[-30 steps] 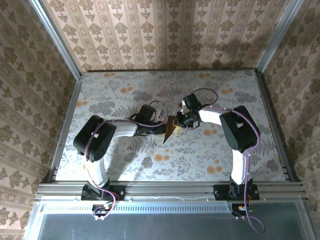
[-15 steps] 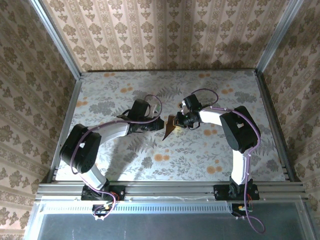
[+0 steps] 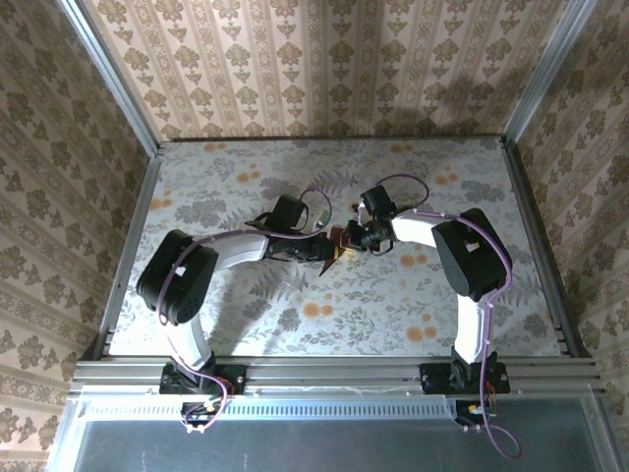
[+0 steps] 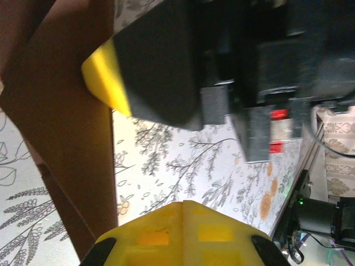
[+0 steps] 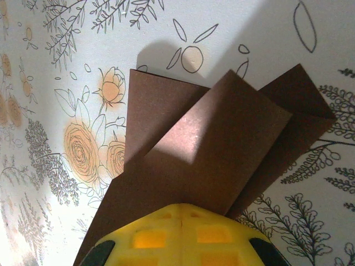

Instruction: Fold a paper plane with a square sheet of paper (fold left side to right side)

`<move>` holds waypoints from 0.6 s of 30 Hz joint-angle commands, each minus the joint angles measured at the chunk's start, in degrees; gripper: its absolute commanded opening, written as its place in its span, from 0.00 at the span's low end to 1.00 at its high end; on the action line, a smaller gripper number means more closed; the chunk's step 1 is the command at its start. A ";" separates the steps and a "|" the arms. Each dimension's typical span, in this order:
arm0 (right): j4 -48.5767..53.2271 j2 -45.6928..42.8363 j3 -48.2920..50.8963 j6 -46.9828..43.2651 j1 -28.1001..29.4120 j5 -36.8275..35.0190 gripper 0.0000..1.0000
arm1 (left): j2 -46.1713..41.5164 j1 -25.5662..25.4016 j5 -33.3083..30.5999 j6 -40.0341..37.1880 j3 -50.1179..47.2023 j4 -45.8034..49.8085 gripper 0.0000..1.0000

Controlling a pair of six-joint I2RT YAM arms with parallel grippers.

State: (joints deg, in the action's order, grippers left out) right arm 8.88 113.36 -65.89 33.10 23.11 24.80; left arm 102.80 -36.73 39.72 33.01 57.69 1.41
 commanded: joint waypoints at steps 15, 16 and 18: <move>8.86 2.11 1.82 -1.62 0.61 -5.78 0.00 | 4.24 -0.01 0.94 1.82 -1.33 0.23 0.00; 8.87 2.11 1.73 -1.62 0.70 -5.80 0.00 | 4.50 0.01 1.13 2.00 -1.55 -0.06 0.00; 8.96 2.05 1.62 -1.73 0.72 -5.86 0.00 | 4.94 -0.09 1.41 2.38 -1.82 -0.44 0.00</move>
State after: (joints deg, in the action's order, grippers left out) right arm 9.08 113.32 -65.91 32.88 23.33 24.32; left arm 106.63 -36.71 39.72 34.11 56.84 2.00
